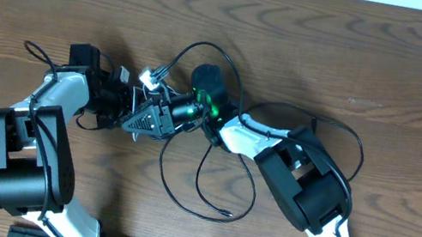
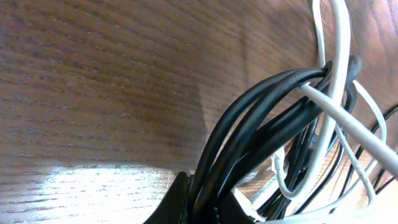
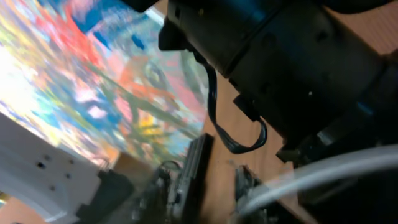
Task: Untangle cables
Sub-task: 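Reach the right gripper left and grasp cables beside the left gripper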
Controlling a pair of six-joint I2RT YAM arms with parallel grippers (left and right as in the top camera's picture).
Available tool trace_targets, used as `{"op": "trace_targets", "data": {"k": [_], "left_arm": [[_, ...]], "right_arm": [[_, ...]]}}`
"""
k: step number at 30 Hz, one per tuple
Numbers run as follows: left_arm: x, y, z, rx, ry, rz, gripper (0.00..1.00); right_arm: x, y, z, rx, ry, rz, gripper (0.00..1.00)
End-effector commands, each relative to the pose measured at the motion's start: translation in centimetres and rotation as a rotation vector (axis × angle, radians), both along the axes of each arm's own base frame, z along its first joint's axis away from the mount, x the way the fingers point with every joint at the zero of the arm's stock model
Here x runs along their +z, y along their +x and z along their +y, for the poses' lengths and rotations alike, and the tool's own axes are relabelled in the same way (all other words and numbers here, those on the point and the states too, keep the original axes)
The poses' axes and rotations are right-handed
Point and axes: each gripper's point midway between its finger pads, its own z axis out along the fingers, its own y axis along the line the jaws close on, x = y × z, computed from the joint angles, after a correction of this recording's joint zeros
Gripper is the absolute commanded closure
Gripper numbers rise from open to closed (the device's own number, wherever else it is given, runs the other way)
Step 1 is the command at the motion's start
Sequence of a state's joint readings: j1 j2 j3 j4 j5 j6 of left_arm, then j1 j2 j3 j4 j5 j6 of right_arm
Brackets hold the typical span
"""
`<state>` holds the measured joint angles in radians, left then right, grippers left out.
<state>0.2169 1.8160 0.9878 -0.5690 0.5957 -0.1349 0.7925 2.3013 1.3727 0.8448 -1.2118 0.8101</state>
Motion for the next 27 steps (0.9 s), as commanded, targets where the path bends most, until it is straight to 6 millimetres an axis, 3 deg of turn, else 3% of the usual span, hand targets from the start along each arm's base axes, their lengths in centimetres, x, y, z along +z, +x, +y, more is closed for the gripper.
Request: {"op": "trace_targets", "data": {"k": [1,4,7,14,18,22,27], "left_arm": [[-0.5,-0.4,0.0,0.007,-0.004,0.022,0.92],[-0.5,-0.4,0.0,0.007,-0.004,0.022,0.92],[-0.5,-0.4,0.0,0.007,-0.004,0.022,0.92],[-0.5,-0.4,0.0,0.007,-0.003,0.022,0.92],[-0.5,-0.5,0.0,0.006,-0.003,0.023,0.92],[-0.5,-0.5,0.0,0.006,-0.003,0.023,0.92],[-0.5,-0.4,0.0,0.007,-0.003,0.022,0.92]], "right_arm": [[-0.1,0.8,0.3,-0.042,0.023,-0.064,0.56],[-0.1,1.2,0.1,-0.053,0.022,-0.063,0.45],[-0.1,1.4,0.1,-0.059,0.021,-0.056,0.44],[0.7,1.8,0.3,-0.086,0.009,0.025,0.72],[1.3,1.6,0.1,-0.067,0.032,0.016,0.98],[3.1,1.3,-0.6,-0.033,0.086,0.012,0.99],[7.3,0.4,-2.6,0.031,0.207,-0.018,0.99]]}}
